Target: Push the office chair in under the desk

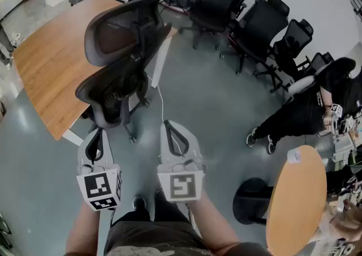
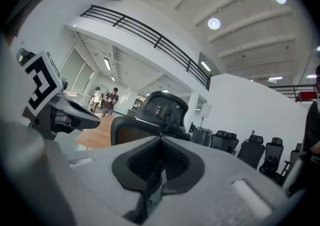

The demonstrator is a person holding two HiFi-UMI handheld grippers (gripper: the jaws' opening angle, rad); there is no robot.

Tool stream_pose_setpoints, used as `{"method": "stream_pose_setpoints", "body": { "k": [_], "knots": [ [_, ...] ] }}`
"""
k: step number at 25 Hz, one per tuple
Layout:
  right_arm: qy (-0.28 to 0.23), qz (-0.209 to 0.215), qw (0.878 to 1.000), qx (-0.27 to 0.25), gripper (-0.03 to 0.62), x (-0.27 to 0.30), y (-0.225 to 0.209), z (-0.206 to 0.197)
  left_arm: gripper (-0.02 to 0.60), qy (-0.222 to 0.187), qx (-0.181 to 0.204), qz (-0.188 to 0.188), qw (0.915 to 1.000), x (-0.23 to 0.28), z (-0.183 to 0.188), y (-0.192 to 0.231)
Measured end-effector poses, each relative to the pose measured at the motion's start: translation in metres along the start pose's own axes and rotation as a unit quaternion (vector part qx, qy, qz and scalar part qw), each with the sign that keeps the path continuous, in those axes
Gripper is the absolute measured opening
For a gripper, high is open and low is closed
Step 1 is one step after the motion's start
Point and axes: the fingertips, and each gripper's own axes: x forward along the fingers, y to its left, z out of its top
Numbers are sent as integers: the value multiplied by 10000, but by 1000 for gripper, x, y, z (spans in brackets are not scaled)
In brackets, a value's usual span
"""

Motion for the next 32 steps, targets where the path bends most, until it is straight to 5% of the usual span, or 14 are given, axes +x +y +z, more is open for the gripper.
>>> {"method": "stream_pose_setpoints", "body": {
  "k": [11,20,32],
  "knots": [
    [140,-400,9990,-163,-9,-72,2,-15,18,-84,51,-916,9957,-44,-8,-46],
    [64,-464,9987,212,-9,-171,20,-24,18,-170,247,-882,9957,-132,-22,-87],
    [-375,153,9990,195,-9,-286,92,25,18,-456,145,-597,9971,-287,-29,-102]
  ]
}}
